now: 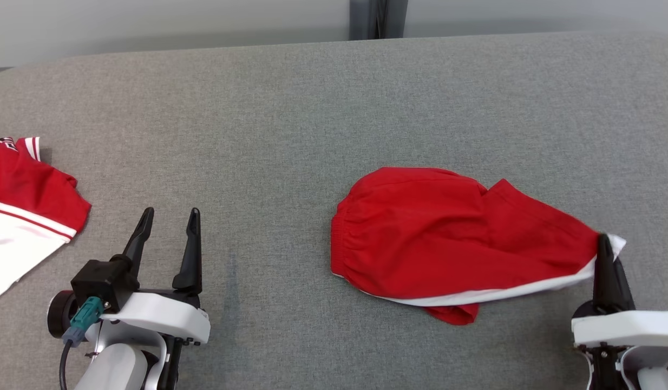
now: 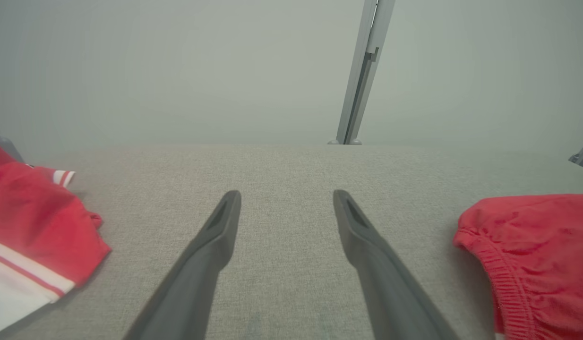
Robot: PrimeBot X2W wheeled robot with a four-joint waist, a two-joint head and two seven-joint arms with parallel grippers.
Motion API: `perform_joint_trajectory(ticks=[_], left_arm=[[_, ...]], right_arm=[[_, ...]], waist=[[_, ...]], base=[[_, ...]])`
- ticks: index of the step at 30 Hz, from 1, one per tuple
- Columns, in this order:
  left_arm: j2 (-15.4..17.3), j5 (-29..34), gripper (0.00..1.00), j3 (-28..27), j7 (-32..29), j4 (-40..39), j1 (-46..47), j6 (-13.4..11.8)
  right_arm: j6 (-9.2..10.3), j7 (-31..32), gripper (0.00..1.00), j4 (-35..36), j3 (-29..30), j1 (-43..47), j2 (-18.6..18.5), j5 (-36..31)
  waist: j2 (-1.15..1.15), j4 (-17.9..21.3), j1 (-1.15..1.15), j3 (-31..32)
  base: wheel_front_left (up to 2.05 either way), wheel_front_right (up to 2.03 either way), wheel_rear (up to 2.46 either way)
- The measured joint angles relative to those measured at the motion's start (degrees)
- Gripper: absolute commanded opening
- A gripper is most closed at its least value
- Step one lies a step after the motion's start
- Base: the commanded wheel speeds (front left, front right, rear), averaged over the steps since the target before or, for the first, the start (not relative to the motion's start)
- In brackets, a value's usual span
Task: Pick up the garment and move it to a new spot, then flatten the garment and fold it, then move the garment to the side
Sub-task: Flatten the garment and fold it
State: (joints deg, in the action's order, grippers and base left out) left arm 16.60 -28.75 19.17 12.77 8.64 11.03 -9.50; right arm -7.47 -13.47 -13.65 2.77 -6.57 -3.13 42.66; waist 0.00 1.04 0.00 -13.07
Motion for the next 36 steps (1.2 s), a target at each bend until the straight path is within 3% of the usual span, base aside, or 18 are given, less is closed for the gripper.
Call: perform_joint_trajectory(ticks=[3,4,6,7,13,20,25,30,36], left_arm=[[0.1,0.0,1.00,0.3,-0.2,-0.3,0.0,-0.1],[0.1,0.0,1.00,0.3,-0.4,-0.3,0.0,-0.1],[0.3,0.0,1.00,0.4,-0.4,-0.5,0.0,-0.1],[0.4,0.0,1.00,0.4,-0.4,-0.5,0.0,-0.1],[1.0,0.0,1.00,0.1,-0.4,-1.3,-0.4,-0.7],[2.0,0.0,1.00,-0.9,-0.1,-3.2,-2.0,-2.1],[2.6,0.4,1.00,-1.2,0.0,-4.4,-3.4,-3.0],[2.7,1.1,1.00,-0.5,-0.3,-6.0,-5.5,-4.2],[2.7,1.3,1.00,0.2,-0.5,-6.8,-7.6,-4.9]], right_arm=[[0.00,-0.9,0.00,-4.6,0.1,0.2,0.2,1.4],[0.00,-1.2,0.06,-5.9,0.0,0.2,0.2,1.8],[0.00,-1.3,0.58,-8.2,-0.5,0.2,0.3,2.4],[0.00,-1.3,1.00,-9.1,-0.6,0.1,0.4,3.0],[0.00,-1.7,1.00,-6.7,2.3,-0.2,0.4,-3.7],[0.00,-1.7,1.00,3.8,4.7,0.8,0.4,-15.9],[-0.01,-1.7,1.00,10.6,3.0,1.3,0.2,-22.8],[-0.01,-1.7,1.00,12.7,0.1,3.3,-0.5,-28.6],[-0.01,-0.4,1.00,13.1,-1.4,6.2,-0.3,-29.9]], waist=[[0.00,0.1,0.00,0.2],[0.00,0.1,0.00,0.2],[0.00,0.1,0.00,0.3],[0.00,0.1,0.00,0.4],[0.00,0.7,0.00,1.4],[0.00,1.1,0.00,3.4],[0.00,1.2,0.00,5.2],[0.00,1.0,0.00,7.2],[0.00,0.3,0.00,8.7]], base=[[0.00,0.00,0.00],[0.00,0.00,0.00],[0.00,0.00,0.00],[0.00,0.00,0.00],[0.00,0.00,0.00],[0.00,0.00,0.00],[0.00,0.00,0.00],[0.00,0.00,0.00],[0.00,0.00,0.00]])
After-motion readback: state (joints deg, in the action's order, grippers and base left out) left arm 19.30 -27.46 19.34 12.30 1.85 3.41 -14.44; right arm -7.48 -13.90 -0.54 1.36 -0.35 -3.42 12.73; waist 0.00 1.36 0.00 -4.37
